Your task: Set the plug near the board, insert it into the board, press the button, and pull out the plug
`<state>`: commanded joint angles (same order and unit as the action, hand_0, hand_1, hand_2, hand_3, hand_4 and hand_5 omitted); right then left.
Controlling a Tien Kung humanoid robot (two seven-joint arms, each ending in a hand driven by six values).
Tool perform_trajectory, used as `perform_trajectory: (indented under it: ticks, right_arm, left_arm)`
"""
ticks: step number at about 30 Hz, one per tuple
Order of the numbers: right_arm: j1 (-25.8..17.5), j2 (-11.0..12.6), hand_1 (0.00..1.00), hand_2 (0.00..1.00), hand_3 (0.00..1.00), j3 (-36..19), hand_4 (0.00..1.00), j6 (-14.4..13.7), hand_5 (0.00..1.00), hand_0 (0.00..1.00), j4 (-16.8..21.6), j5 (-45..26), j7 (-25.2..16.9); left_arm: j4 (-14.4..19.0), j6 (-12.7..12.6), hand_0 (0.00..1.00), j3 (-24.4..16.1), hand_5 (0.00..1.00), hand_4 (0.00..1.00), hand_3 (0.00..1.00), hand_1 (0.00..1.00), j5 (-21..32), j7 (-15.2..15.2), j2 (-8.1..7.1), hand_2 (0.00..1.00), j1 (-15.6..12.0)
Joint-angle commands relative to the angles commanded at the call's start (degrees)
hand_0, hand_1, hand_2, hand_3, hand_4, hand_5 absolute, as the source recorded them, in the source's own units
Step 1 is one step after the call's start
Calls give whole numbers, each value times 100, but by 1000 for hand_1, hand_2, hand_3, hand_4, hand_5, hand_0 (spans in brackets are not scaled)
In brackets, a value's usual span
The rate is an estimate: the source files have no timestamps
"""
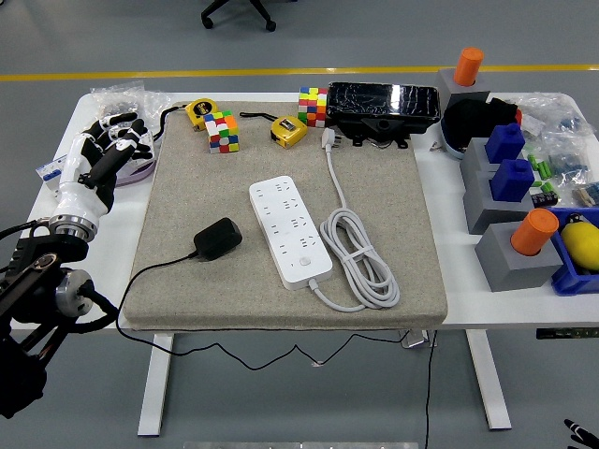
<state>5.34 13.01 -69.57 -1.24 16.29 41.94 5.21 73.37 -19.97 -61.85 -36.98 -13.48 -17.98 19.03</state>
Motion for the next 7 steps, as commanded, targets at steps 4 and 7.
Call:
perform_trajectory:
  ticks: [4,7]
  right_arm:
    - [12,2,631,623,552,21,891,3,414,533,-10,-7,3]
    - [14,3,631,623,552,48,891,7,414,533,-16,-13,7]
  left_arm:
    - [8,3,376,28,203,701,543,391,5,5,5,490,21]
    - [1,2,376,55,203,701,543,391,9,9,0,490,35]
